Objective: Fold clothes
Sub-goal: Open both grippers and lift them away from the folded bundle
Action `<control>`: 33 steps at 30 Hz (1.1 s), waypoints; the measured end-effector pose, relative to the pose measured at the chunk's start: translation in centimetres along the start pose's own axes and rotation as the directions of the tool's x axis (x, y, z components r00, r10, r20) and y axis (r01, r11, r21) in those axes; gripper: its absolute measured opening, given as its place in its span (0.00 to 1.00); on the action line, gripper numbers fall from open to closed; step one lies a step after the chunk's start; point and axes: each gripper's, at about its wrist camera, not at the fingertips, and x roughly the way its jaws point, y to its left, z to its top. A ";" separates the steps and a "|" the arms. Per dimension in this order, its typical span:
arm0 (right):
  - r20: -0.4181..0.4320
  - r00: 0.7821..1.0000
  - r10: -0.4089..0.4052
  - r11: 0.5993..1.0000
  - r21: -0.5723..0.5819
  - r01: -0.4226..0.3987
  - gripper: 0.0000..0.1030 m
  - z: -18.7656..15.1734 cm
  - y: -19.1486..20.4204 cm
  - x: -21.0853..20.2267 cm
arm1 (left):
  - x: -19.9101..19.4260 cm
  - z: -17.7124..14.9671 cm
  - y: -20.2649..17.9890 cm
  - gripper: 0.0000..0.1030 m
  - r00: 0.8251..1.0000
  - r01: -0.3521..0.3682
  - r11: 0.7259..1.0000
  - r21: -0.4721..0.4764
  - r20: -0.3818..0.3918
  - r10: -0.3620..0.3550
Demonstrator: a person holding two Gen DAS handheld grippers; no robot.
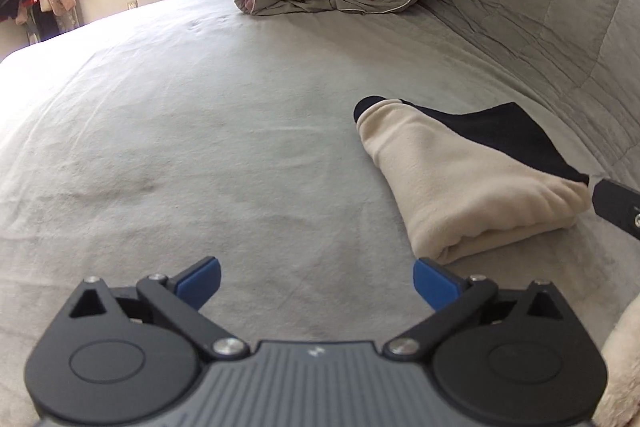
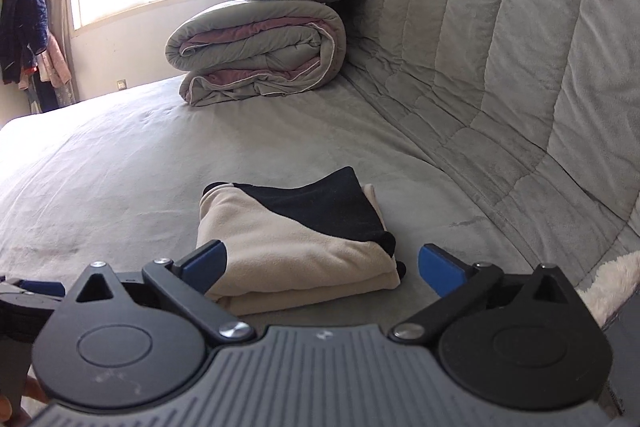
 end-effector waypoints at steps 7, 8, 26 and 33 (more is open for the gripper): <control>-0.058 0.997 0.057 0.996 -0.065 -0.061 1.00 -1.9 0.8 1.7 | 1.3 -1.1 0.0 0.99 0.999 0.009 0.998 -0.055 0.046 -0.007; -0.058 0.997 0.059 0.996 -0.066 -0.063 1.00 -1.9 0.9 1.9 | 1.0 -1.1 -0.4 0.99 0.997 0.012 0.999 -0.044 0.073 -0.009; -0.118 0.993 0.014 0.988 -0.154 -0.032 1.00 -3.1 1.4 2.7 | 2.2 -2.0 -2.4 0.99 0.998 -0.064 0.997 0.034 0.003 0.064; -0.119 0.993 0.023 0.985 -0.168 -0.043 1.00 -3.0 1.7 2.7 | 2.3 -1.9 -1.9 0.99 0.999 -0.037 0.999 0.005 -0.006 0.037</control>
